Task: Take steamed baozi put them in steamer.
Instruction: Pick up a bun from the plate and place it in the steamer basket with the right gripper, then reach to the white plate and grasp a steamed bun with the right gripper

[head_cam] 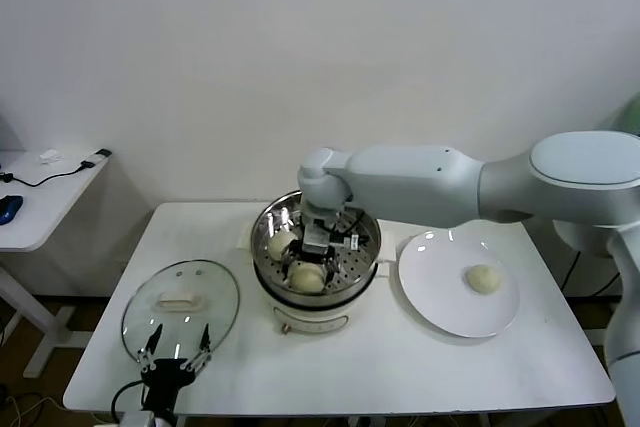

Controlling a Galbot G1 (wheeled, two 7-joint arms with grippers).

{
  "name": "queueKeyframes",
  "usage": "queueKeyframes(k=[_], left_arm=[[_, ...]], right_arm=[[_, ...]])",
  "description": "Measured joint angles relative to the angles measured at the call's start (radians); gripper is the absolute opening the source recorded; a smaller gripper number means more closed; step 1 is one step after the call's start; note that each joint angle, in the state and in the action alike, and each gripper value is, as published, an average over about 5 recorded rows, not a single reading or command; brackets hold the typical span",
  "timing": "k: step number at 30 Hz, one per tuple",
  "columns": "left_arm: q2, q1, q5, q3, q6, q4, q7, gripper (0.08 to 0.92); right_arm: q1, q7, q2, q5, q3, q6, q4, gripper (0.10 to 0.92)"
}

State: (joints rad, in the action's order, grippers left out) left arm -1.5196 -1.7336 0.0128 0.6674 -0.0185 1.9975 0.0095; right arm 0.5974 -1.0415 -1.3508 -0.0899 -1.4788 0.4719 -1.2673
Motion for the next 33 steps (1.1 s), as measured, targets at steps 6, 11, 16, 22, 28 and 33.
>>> queueKeyframes(k=[6, 11, 16, 22, 28, 33], left_arm=[[0.0, -0.001, 0.0, -0.001, 0.002, 0.001, 0.0, 0.823], [0.0, -0.006, 0.0, -0.001, 0.005, 0.004, 0.001, 0.823], [0.003, -0.009, 0.0, -0.001, 0.009, 0.008, 0.003, 0.823], [0.006, -0.003, -0.001, -0.001, 0.01, 0.005, 0.004, 0.823], [0.004, 0.006, -0.004, 0.0, 0.007, 0.001, 0.005, 0.823], [0.005, 0.012, -0.004, 0.008, 0.007, -0.007, 0.007, 0.823]], right_arm=[[0.059, -0.046, 0.03, -0.062, 0.004, 0.021, 0.013, 0.823], [0.13, -0.093, 0.092, -0.162, -0.011, 0.008, 0.048, 0.823], [0.198, -0.123, 0.196, -0.28, -0.046, -0.087, 0.101, 0.823], [0.231, -0.132, 0.353, -0.348, -0.1, -0.247, 0.136, 0.823], [0.188, -0.116, 0.505, -0.345, -0.119, -0.372, 0.155, 0.823], [0.106, -0.086, 0.589, -0.318, -0.105, -0.457, 0.177, 0.823]])
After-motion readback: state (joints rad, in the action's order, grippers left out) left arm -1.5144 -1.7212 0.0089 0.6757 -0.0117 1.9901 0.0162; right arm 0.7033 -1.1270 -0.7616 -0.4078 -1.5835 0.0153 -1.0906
